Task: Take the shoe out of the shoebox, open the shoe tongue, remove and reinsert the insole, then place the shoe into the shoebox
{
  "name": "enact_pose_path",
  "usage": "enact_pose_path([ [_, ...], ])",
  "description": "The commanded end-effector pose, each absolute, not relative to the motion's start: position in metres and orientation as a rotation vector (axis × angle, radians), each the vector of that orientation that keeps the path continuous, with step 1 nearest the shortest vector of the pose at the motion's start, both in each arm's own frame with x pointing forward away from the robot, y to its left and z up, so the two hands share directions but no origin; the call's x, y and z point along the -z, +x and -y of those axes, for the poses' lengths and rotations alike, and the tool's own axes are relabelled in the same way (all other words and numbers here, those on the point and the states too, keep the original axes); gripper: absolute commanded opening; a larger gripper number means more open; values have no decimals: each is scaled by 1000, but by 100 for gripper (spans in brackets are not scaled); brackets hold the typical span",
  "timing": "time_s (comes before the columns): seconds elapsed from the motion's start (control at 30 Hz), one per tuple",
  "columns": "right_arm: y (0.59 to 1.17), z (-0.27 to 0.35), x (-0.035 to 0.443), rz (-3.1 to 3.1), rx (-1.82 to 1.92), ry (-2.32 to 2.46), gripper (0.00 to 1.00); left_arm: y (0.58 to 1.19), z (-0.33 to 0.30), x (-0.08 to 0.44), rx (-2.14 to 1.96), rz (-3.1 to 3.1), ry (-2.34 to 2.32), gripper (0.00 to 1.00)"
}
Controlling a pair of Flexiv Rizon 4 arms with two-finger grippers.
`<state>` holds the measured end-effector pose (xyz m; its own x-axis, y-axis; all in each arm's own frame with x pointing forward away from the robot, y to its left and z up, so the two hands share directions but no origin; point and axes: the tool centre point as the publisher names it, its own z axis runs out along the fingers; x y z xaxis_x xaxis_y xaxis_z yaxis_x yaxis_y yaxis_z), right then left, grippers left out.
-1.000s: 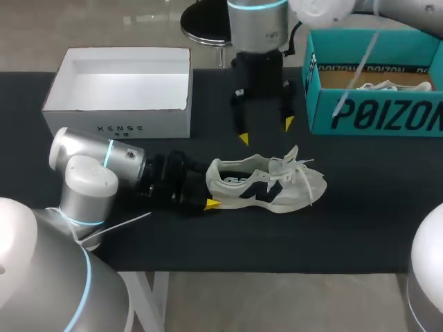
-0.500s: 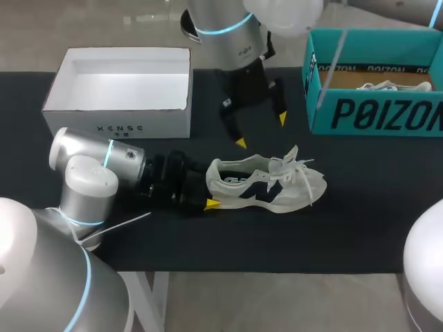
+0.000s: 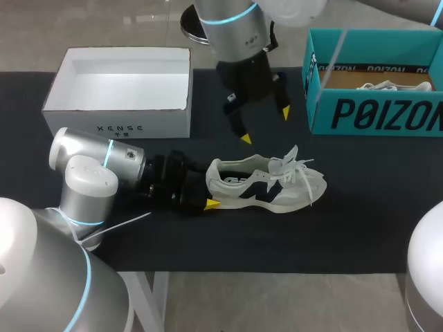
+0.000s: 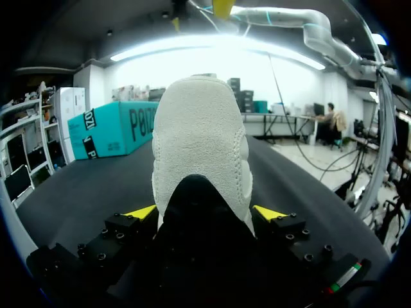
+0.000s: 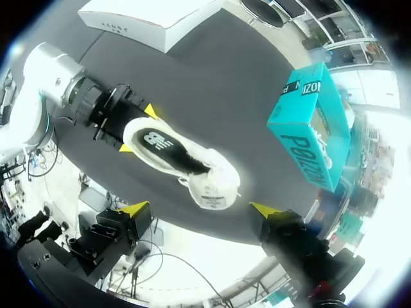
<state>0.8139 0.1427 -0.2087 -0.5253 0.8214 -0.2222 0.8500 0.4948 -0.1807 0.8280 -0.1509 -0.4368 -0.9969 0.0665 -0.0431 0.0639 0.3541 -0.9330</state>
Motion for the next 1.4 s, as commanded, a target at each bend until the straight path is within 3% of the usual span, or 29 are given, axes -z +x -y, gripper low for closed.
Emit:
enact_pose_path([
  [0.03, 815, -145, 209, -2620, 418, 1473, 100, 827, 151, 439, -1776, 2586, -125, 0],
  [0.47, 825, -148, 210, -2789, 49, 403, 100, 827, 151, 439, -1776, 2586, -125, 0],
  [0.53, 831, -144, 213, -2858, 202, 455, 100, 827, 151, 439, -1776, 2586, -125, 0],
  [1.33, 829, -149, 217, -2889, 242, 331, 100, 827, 151, 439, -1776, 2586, -125, 0],
  [1.37, 829, -149, 219, -2891, 228, 339, 75, 827, 151, 439, -1776, 2586, -125, 0],
  [1.4, 829, -148, 222, -2897, 231, 345, 40, 827, 151, 439, -1776, 2586, -125, 0],
])
